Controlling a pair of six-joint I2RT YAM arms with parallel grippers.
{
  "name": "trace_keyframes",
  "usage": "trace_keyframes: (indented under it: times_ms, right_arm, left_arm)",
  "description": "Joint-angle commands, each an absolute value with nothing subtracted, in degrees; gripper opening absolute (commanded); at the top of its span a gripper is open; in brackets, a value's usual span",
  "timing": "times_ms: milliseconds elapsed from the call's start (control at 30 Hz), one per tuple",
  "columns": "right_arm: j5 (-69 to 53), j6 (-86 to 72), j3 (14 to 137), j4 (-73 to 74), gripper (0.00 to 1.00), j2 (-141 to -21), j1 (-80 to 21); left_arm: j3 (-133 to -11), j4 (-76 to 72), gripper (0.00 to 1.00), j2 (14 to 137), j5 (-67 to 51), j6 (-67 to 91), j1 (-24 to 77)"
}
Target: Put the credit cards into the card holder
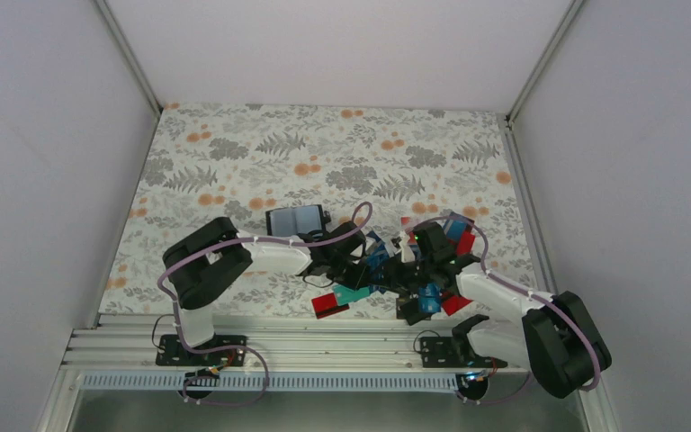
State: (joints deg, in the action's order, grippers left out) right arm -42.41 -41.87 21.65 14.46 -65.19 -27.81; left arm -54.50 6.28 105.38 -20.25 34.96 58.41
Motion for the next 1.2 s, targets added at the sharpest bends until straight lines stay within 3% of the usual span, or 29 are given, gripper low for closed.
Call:
trace_keyframes:
  times_ms: [0,200,400,800,1167]
  right_arm:
    - [-41.1,-40.0,22.7,12.1,0.43,-66.5,-27.6]
    - [-32.9,-37.6,25.0,20.0,0.28,-68.3,-27.7]
    - [-31.9,-36.9,25.4,20.9,0.04,-68.4,-27.7]
    - [-33.1,-31.0,39.6,26.4,0.04,-69.5,-27.5]
    - [-46.8,-26.7,56.1,18.1,0.04,-90.6,-29.7]
  left_arm:
    - [-53.6,6.7,0.02,106.9,-20.6,35.2,59.1]
    - [-53.5,6.9,0.02,106.7,-20.1,35.4,59.1]
    - [-53.5,7.5,0.02,105.9,-18.1,36.1,58.9]
    - [-48.9,15.7,0.02,85.6,-5.1,36.5,49.9]
    - [-44.4,18.9,0.03,79.0,-3.2,31.1,29.3]
